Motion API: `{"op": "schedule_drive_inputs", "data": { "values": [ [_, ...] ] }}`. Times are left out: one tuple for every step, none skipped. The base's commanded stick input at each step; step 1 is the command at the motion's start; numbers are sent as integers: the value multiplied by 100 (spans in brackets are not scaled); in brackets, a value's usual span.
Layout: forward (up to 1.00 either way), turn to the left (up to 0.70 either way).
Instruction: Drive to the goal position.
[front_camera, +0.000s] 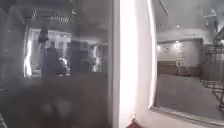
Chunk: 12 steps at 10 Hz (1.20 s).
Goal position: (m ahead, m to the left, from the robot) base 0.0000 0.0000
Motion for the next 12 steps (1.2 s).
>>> {"op": "schedule_drive_inputs", "data": {
  "values": [
    [0,45],
    [0,45],
    [0,45],
    [0,45],
    [0,45],
    [0,45],
    [0,45],
    [0,45],
    [0,45],
    [0,45],
    [0,45],
    [0,45]
  ]
}}
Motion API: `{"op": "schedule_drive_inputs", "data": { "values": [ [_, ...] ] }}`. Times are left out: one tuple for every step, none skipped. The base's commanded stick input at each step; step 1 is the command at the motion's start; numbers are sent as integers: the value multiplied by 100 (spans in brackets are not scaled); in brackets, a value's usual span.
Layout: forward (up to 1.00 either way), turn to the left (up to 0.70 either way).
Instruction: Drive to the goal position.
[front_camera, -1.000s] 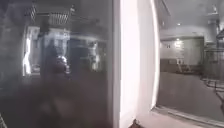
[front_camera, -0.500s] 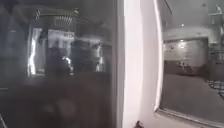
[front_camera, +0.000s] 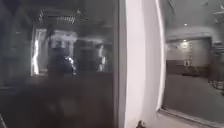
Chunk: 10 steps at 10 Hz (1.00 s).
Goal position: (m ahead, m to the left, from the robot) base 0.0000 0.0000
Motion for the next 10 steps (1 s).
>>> {"op": "schedule_drive_inputs", "data": {
  "values": [
    [0,45],
    [0,45],
    [0,45],
    [0,45],
    [0,45],
    [0,45],
    [0,45],
    [0,45],
    [0,45],
    [0,45]
  ]
}}
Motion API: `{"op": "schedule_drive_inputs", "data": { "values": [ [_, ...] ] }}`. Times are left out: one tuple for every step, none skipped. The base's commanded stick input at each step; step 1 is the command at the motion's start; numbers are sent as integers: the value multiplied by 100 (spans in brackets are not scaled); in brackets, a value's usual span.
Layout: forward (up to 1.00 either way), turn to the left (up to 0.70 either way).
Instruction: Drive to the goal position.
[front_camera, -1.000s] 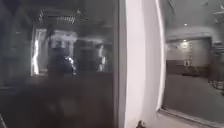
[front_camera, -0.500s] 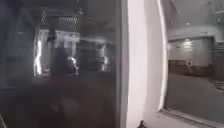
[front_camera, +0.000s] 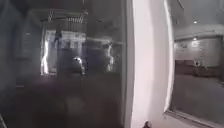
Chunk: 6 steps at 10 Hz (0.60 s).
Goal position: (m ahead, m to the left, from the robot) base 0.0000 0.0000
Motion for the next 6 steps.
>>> {"op": "schedule_drive_inputs", "data": {
  "values": [
    [0,45],
    [0,45],
    [0,45],
    [0,45],
    [0,45],
    [0,45]
  ]
}}
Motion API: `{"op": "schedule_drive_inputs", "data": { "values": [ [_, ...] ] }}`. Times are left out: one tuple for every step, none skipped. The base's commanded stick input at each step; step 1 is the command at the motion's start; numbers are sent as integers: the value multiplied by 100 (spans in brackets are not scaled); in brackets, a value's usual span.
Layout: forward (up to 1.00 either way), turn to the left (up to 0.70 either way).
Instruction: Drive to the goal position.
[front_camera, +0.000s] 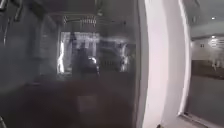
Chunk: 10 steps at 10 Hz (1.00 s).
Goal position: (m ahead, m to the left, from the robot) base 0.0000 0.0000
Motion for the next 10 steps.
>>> {"op": "schedule_drive_inputs", "data": {
  "values": [
    [0,45],
    [0,5],
    [0,0],
    [0,0],
    [0,0],
    [0,29],
    [0,45],
    [0,45],
    [0,45],
    [0,45]
  ]
}}
